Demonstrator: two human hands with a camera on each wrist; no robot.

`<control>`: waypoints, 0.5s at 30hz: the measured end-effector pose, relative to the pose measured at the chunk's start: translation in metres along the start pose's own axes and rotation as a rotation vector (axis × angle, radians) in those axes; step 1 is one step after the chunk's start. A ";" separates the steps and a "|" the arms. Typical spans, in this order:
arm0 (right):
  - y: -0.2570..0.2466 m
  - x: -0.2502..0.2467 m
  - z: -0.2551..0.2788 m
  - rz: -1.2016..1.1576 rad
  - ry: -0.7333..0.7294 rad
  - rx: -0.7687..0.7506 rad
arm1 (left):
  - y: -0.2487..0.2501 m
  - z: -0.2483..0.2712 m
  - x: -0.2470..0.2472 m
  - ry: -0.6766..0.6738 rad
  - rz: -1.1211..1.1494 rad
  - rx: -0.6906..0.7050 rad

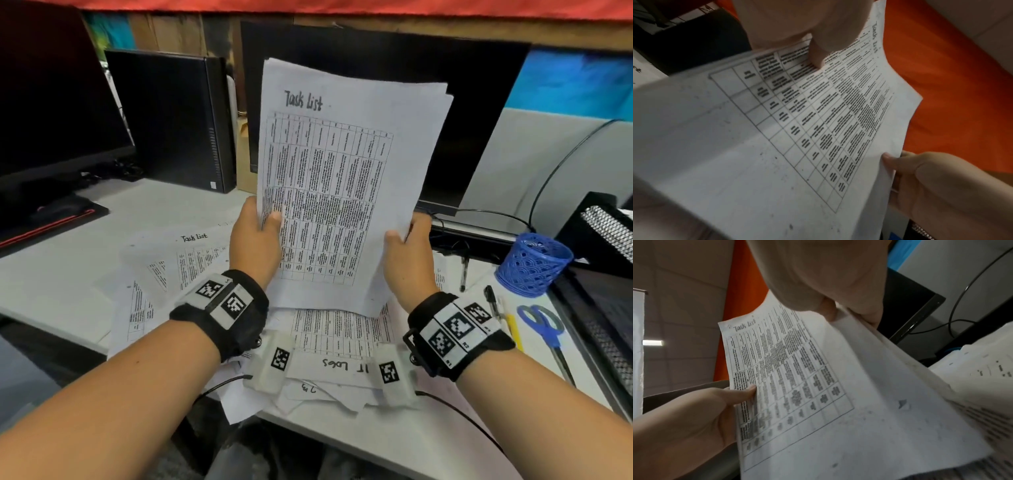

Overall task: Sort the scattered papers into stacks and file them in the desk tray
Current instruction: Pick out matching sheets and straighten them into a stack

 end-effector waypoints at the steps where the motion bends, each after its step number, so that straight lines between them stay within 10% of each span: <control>1: 0.000 -0.005 0.000 -0.001 0.000 -0.005 | 0.003 0.000 0.000 0.003 0.007 0.003; 15: 0.033 -0.104 0.067 -0.074 -0.293 0.158 | 0.025 0.065 0.012 -0.430 0.043 -0.147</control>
Point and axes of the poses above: each hand's wrist, its own z-axis away from the middle knuckle, its own x-axis out of the palm, y = z × x, the point moved 2 cm from there along -z, towards the middle knuckle, and after that the axes turned 3 degrees about z, right-handed, at the moved point
